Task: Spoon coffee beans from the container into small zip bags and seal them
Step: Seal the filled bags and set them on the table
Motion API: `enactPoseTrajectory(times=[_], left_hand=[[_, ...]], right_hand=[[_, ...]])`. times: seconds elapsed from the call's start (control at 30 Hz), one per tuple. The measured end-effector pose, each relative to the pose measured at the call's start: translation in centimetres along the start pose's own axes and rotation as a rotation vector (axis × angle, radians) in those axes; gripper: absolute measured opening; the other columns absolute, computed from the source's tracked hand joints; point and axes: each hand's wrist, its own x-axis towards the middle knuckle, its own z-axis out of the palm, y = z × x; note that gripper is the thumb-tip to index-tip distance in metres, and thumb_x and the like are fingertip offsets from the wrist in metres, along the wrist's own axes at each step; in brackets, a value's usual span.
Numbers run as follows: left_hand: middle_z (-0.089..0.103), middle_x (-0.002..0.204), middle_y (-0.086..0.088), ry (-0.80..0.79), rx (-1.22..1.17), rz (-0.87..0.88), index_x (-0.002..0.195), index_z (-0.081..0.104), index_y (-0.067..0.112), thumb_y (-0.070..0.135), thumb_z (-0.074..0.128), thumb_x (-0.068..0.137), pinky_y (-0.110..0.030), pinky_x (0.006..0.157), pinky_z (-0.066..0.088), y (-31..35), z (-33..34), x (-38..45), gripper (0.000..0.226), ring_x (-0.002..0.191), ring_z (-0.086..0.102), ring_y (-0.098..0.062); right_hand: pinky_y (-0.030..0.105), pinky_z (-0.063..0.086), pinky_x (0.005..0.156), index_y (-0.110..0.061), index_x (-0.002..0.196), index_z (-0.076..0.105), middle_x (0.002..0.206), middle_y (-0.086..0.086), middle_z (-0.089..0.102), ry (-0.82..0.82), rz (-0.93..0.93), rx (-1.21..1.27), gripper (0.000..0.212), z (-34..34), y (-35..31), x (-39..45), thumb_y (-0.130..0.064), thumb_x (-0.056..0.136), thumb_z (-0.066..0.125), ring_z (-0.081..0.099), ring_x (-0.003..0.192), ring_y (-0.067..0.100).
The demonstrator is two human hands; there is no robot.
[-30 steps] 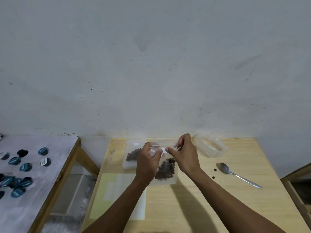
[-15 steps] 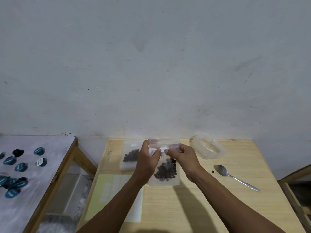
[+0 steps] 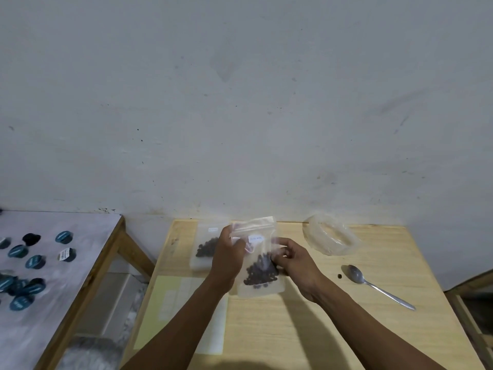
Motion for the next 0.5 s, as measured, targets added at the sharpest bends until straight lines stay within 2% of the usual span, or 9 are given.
enactPoseTrajectory(times=[0.07, 0.13, 0.27, 0.37, 0.43, 0.5], left_hand=[[0.059, 0.101, 0.007, -0.027, -0.003, -0.065, 0.126, 0.047, 0.021, 0.01, 0.053, 0.096, -0.018, 0.064, 0.049, -0.5, -0.7, 0.1, 0.033, 0.089, 0.06, -0.01], [0.056, 0.099, 0.012, -0.088, -0.003, -0.125, 0.127, 0.044, 0.024, 0.011, 0.057, 0.095, -0.017, 0.065, 0.046, -1.5, -1.5, -0.2, 0.037, 0.087, 0.057, -0.004], [0.065, 0.094, -0.008, -0.206, 0.032, -0.227, 0.139, 0.045, 0.022, 0.008, 0.061, 0.093, -0.027, 0.071, 0.055, -4.6, -3.5, -1.3, 0.051, 0.083, 0.063, -0.018], [0.063, 0.102, -0.021, -0.17, 0.032, -0.26, 0.14, 0.046, 0.026, 0.006, 0.06, 0.093, -0.036, 0.076, 0.058, -5.9, -4.7, -1.2, 0.054, 0.088, 0.064, -0.024], [0.063, 0.101, -0.021, -0.128, 0.04, -0.26, 0.139, 0.048, 0.028, 0.006, 0.062, 0.091, -0.039, 0.076, 0.058, -6.6, -5.5, -0.7, 0.054, 0.087, 0.064, -0.025], [0.061, 0.087, -0.014, -0.099, 0.061, -0.256, 0.139, 0.05, 0.028, 0.004, 0.062, 0.09, -0.037, 0.072, 0.058, -7.0, -6.4, 0.0, 0.056, 0.079, 0.061, -0.022]], right_hand=[[0.033, 0.057, 0.069, -0.017, 0.118, 0.065, 0.073, 0.003, 0.059, -0.006, 0.018, 0.005, 0.035, -0.2, 1.0, 0.1, 0.006, 0.092, 0.059, 0.064, 0.07, 0.018], [0.033, 0.056, 0.069, -0.018, 0.121, 0.063, 0.072, 0.003, 0.062, 0.023, 0.032, 0.019, 0.039, 0.0, 1.6, 0.3, 0.006, 0.091, 0.06, 0.065, 0.071, 0.019], [0.029, 0.049, 0.072, -0.025, 0.126, 0.056, 0.059, -0.005, 0.054, 0.107, 0.037, 0.025, 0.048, 1.1, 2.3, 1.4, 0.007, 0.091, 0.056, 0.055, 0.075, 0.018], [0.021, 0.051, 0.074, -0.025, 0.128, 0.055, 0.065, 0.003, 0.051, 0.145, 0.03, 0.03, 0.047, 2.3, 2.9, 2.3, 0.004, 0.091, 0.059, 0.052, 0.069, 0.015], [0.015, 0.051, 0.07, -0.017, 0.129, 0.057, 0.065, 0.002, 0.053, 0.149, 0.037, 0.026, 0.043, 3.4, 3.3, 2.8, 0.004, 0.092, 0.058, 0.053, 0.065, 0.011], [0.014, 0.05, 0.064, -0.012, 0.131, 0.057, 0.065, 0.001, 0.056, 0.144, 0.055, -0.012, 0.042, 4.6, 3.5, 3.4, 0.005, 0.093, 0.056, 0.053, 0.061, 0.01]])
